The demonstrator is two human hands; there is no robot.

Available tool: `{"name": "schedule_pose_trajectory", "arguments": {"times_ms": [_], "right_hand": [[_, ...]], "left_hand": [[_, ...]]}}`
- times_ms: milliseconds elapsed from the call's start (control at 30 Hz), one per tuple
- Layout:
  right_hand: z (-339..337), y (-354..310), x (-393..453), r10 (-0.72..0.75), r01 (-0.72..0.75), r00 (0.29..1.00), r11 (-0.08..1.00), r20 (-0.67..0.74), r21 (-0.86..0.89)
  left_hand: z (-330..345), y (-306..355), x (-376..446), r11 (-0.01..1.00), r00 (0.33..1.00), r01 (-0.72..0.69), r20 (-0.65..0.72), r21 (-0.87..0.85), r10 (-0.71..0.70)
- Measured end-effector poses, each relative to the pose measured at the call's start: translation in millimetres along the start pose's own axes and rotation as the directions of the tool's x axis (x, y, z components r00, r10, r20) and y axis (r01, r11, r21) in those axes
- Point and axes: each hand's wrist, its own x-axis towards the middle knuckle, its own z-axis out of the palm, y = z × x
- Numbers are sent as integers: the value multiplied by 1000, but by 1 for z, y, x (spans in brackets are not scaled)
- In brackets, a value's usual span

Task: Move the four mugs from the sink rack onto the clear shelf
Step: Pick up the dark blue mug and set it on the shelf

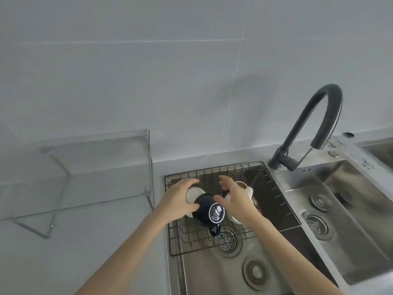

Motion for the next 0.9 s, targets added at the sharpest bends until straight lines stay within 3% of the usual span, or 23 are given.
{"name": "schedule_pose_trajectory", "arguments": {"times_ms": [133,233,400,633,900], "right_hand": [[22,30,-9,149,-148,989,989,-11,29],[35,48,-13,248,-241,968,960,-32,146],[54,55,-14,270,-273,962,952,43,140],[74,49,-6,311,-285,947,931,-84,229],[74,48,-6,366,-318,923,900,-120,298]], "left_hand": [[26,-20,17,999,992,0,123,36,-4],[45,-31,25,999,984,-13,176,40,6],[66,-45,38,996,973,-19,229,93,-3],[79,-55,36,982,986,-106,143,154,84],[74,-53,38,958,987,-117,139,263,82]]}}
